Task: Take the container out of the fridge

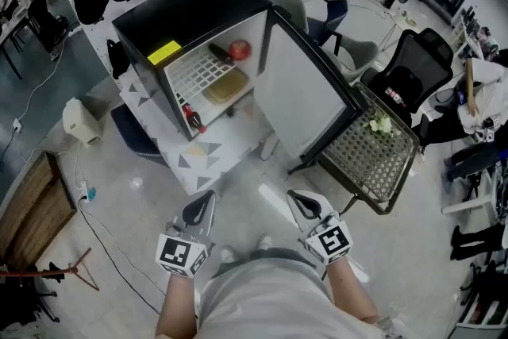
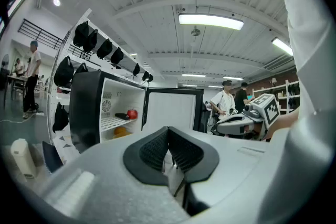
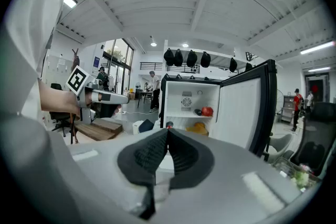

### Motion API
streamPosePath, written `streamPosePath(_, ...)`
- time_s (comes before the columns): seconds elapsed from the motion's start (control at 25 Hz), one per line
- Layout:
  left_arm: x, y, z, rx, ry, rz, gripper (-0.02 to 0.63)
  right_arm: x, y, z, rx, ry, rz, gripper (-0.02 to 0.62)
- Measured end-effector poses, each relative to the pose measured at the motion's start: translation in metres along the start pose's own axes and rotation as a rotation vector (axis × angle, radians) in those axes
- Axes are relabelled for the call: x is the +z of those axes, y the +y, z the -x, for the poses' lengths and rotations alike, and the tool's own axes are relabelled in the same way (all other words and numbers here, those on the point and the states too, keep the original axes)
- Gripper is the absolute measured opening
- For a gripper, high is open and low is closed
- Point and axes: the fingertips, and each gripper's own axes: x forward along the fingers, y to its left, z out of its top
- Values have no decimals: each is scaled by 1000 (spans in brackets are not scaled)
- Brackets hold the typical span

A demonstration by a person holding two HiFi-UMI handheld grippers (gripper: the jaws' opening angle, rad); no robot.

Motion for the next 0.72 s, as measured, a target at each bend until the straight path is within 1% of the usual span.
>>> streamPosePath(0.16,-3,-16,-24,2,2,-8,9,-1,-26,7,6,-8,6,2)
streamPosePath(0.36,-6,-32,-51,17,29,-16,9,-5,-54,15,22,-27,-2,3)
streamPosePath(0.56,-15,-42,-68,65,57,-20,9,-15,-76,18,64,-38,-7,2)
streamPosePath(0.72,-26,-40,-73,102,101,-29,9,-23,-82,5,100,-29,-1,2)
